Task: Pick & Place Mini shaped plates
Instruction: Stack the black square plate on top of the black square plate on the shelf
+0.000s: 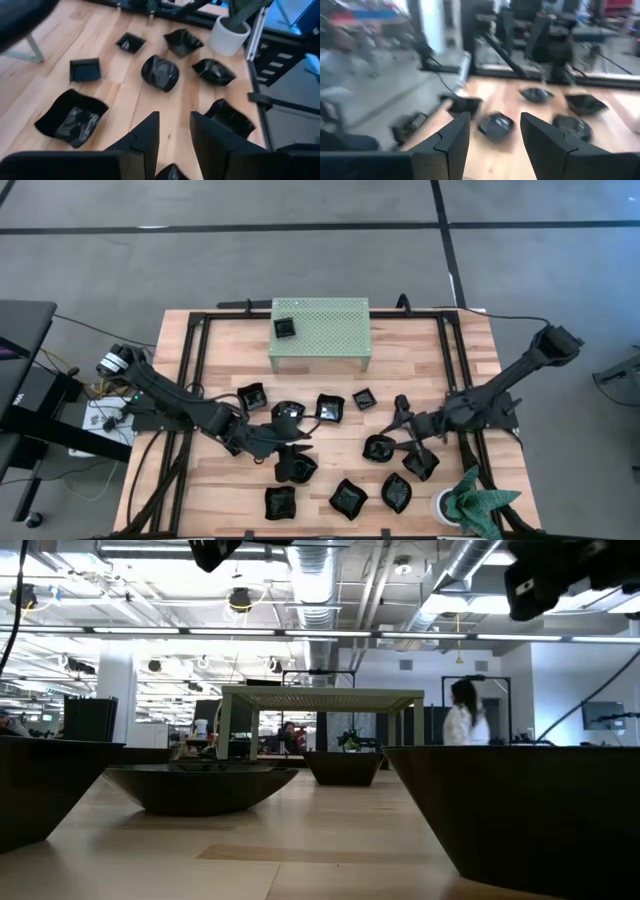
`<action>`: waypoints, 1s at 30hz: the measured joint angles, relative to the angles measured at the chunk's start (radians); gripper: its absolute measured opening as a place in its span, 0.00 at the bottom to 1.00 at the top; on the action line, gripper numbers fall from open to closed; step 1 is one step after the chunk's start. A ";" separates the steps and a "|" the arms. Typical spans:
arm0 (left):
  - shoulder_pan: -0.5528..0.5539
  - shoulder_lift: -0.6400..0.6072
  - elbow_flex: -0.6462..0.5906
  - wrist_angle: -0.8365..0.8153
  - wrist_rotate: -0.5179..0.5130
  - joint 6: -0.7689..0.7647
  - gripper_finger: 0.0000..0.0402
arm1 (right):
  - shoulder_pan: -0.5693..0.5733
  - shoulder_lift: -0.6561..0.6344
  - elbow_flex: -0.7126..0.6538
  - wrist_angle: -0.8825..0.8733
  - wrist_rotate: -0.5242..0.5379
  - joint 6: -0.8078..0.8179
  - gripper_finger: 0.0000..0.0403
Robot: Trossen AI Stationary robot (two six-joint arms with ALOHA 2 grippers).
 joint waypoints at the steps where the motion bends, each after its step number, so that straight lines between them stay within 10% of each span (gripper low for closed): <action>1: 0.000 0.000 -0.014 0.009 -0.005 0.000 0.27 | -0.008 0.032 0.023 -0.024 0.026 -0.001 0.42; 7: -0.002 0.001 -0.117 0.063 -0.012 -0.005 0.27 | -0.068 0.199 0.179 -0.438 0.205 0.079 0.42; 16: -0.002 0.001 -0.167 0.126 -0.015 -0.001 0.27 | -0.221 0.299 0.350 -0.895 0.164 0.110 0.42; 30: 0.005 0.001 -0.166 0.132 -0.019 0.006 0.27 | -0.403 0.491 0.354 -0.898 0.047 0.057 0.42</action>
